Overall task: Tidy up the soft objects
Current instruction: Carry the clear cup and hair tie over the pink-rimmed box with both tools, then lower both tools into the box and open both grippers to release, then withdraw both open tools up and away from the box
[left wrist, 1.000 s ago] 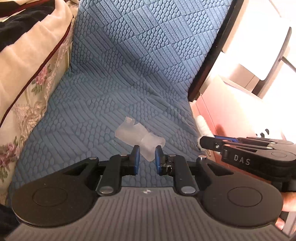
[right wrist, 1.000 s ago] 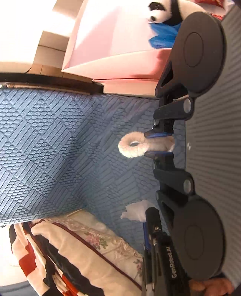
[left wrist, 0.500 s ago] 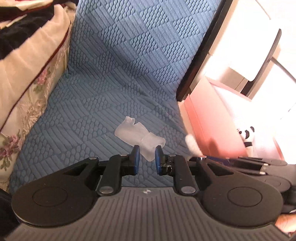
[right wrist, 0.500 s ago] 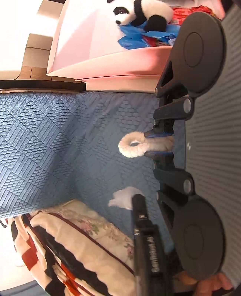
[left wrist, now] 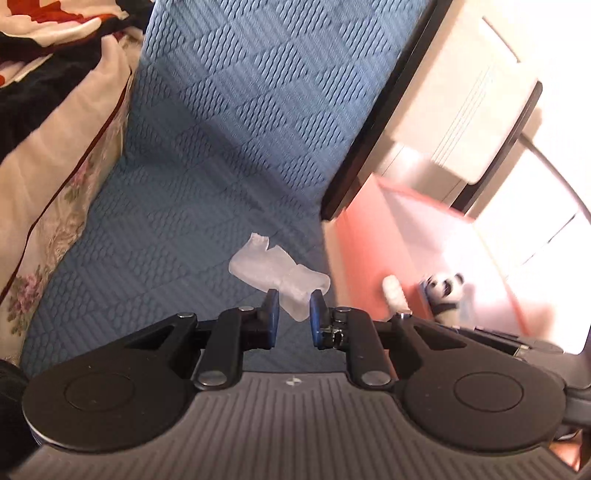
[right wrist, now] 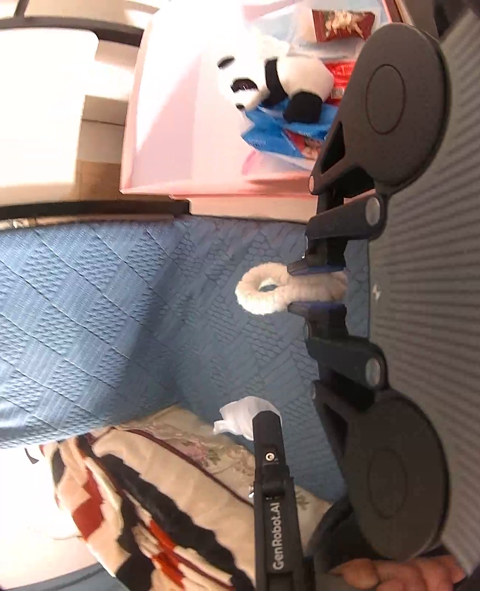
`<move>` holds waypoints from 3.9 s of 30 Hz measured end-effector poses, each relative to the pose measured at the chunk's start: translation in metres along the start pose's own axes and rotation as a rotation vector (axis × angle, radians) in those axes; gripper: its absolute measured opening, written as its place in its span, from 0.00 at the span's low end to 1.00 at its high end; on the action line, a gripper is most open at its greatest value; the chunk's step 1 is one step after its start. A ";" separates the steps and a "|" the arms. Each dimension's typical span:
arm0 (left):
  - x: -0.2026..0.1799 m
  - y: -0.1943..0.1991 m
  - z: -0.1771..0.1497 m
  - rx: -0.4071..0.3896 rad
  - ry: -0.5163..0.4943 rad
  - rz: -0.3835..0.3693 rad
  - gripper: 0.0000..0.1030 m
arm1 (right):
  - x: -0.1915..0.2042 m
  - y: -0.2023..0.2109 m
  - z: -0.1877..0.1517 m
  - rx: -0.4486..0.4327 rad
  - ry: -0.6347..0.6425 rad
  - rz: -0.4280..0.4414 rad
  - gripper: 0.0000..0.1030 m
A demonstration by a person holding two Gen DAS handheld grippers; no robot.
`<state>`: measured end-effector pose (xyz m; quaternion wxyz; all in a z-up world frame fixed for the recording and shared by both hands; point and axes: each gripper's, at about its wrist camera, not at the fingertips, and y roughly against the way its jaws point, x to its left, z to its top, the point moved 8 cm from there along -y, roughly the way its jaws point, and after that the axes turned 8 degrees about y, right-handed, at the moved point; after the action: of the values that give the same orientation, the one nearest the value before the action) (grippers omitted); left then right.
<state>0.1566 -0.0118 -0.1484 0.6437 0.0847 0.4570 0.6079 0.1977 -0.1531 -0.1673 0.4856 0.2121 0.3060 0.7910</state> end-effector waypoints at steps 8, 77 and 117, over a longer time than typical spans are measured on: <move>-0.035 0.015 0.022 -0.026 -0.001 -0.055 0.20 | -0.020 0.035 0.029 -0.071 0.012 -0.028 0.18; -0.201 -0.107 -0.028 0.226 -0.178 -0.143 0.20 | -0.200 0.050 -0.032 0.052 -0.209 -0.201 0.20; -0.217 0.082 0.042 -0.115 -0.298 -0.202 0.64 | -0.122 0.184 0.040 -0.225 -0.143 -0.215 0.51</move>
<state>0.1616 -0.1594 0.0357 0.7658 0.0904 0.3271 0.5462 0.1590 -0.3146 -0.0165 0.6086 0.1781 0.2013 0.7466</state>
